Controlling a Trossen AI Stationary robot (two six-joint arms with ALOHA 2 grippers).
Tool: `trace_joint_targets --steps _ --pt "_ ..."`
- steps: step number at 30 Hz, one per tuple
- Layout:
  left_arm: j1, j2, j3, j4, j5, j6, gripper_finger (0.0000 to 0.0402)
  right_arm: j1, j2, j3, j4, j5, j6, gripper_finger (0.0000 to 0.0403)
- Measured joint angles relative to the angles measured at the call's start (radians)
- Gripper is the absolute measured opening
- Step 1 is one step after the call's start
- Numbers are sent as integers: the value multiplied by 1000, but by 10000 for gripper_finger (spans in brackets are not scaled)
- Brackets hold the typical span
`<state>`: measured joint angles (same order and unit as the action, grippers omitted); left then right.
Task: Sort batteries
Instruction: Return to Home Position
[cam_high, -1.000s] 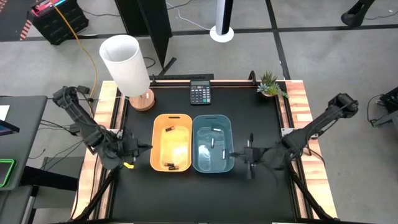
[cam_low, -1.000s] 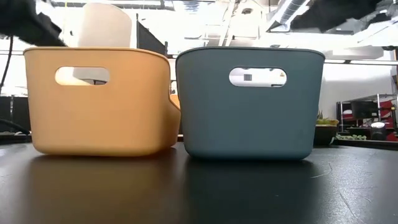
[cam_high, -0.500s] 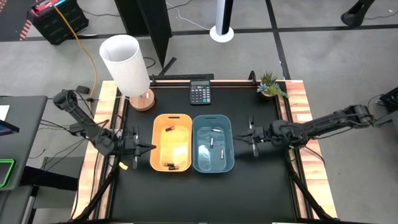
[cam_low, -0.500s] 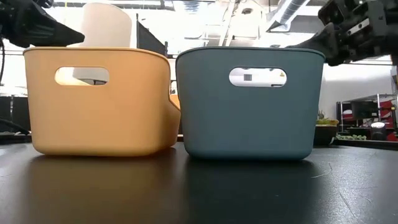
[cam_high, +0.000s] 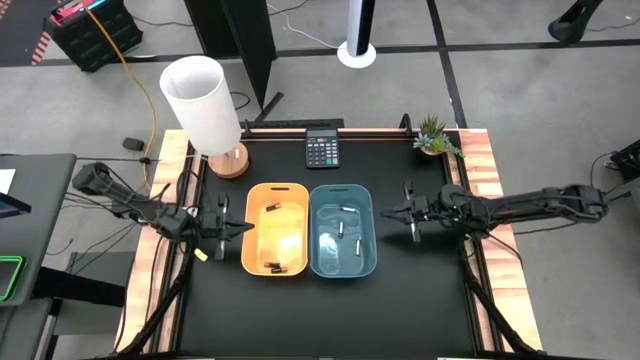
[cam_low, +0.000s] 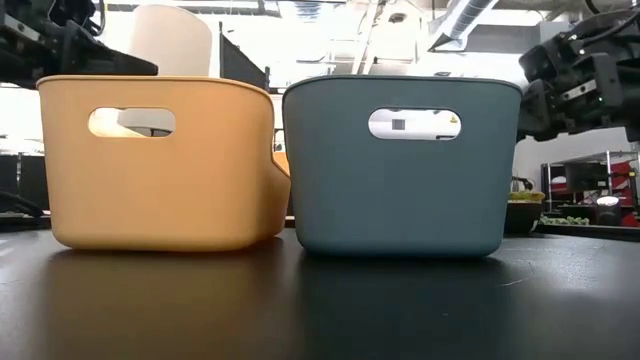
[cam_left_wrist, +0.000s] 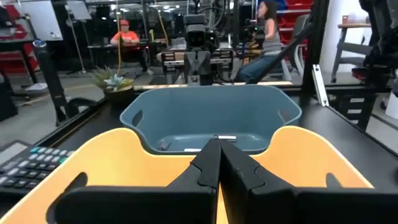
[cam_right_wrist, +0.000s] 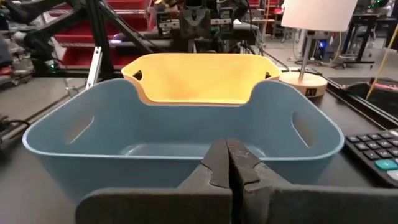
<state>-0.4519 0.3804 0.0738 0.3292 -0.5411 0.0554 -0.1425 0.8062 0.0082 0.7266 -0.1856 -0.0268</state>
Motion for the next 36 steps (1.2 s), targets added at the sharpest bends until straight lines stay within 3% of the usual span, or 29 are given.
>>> trace_joint_targets --steps 8,16,29,33,36 --pt "44 -131 0 -155 39 11 0 -10 -139 0 -152 0 -25 0" --pt "43 -382 4 -385 37 -11 0 -36 -346 -1 -361 -1 -27 0" --pt "44 -377 8 -422 44 42 0 -80 -675 -2 -660 -1 -41 0" --pt "44 -377 7 -424 89 42 0 -106 -790 -2 -671 0 -38 0" --pt "46 -377 6 -424 114 52 0 -116 -804 -3 -673 0 -42 0"
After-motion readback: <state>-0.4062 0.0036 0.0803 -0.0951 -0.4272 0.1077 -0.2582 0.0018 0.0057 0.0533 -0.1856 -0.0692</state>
